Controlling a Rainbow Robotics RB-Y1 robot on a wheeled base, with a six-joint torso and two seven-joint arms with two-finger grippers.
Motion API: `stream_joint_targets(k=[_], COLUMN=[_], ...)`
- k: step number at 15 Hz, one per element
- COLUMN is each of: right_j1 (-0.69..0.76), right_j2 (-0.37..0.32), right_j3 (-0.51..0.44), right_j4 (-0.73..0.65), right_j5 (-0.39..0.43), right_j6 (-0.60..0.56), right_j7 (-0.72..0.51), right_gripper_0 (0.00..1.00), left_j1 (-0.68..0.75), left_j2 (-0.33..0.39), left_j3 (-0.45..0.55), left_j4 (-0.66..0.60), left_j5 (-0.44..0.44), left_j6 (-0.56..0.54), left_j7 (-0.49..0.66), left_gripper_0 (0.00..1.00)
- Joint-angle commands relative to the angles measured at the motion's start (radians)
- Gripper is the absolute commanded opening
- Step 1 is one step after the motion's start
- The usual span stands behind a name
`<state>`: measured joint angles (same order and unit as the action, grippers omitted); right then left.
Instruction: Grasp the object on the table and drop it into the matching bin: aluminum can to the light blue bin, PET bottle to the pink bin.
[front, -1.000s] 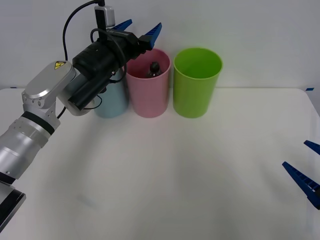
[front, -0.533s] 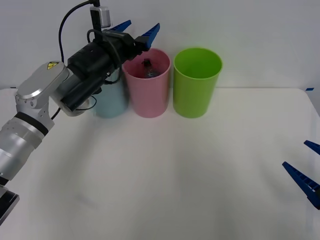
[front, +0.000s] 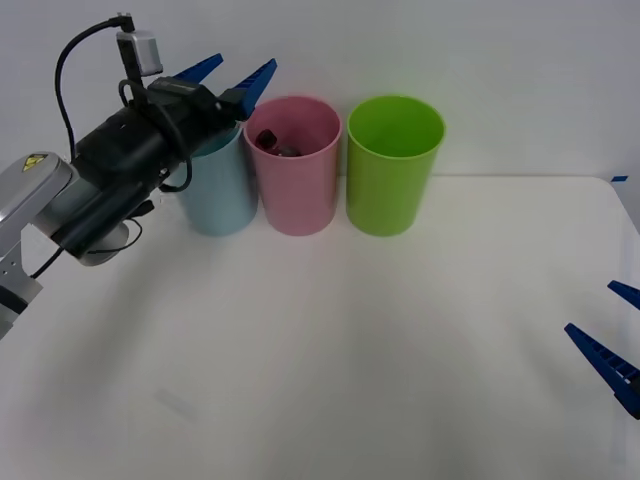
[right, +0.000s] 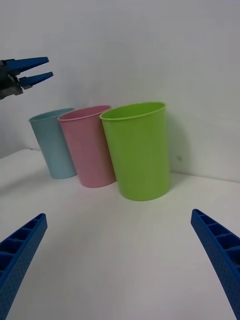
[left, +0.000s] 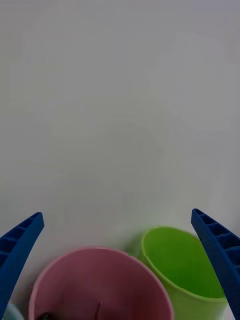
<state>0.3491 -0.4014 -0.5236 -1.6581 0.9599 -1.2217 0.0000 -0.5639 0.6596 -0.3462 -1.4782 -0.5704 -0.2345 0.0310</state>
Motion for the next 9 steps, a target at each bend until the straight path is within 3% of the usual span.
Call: stream_joint_targets(k=[1, 6, 9], right_j1=[0.000, 0.000, 0.000], right_j2=[0.000, 0.000, 0.000], right_j3=[0.000, 0.000, 0.000], right_j4=[0.000, 0.000, 0.000], right_j5=[0.000, 0.000, 0.000], right_j6=[0.000, 0.000, 0.000], right_j7=[0.000, 0.000, 0.000], right_gripper_0=[1.00, 1.00, 1.00], left_j1=[0.107, 0.323, 0.461], left_j2=[0.040, 0.068, 0.066], left_j3=[0.056, 0.188, 0.270], left_j4=[-0.097, -0.243, -0.275], left_j5=[0.012, 0.006, -0.026], left_j6=[0.000, -0.025, -0.097], left_j7=[-0.002, -0.011, -0.025], left_gripper_0=[1.00, 1.00, 1.00])
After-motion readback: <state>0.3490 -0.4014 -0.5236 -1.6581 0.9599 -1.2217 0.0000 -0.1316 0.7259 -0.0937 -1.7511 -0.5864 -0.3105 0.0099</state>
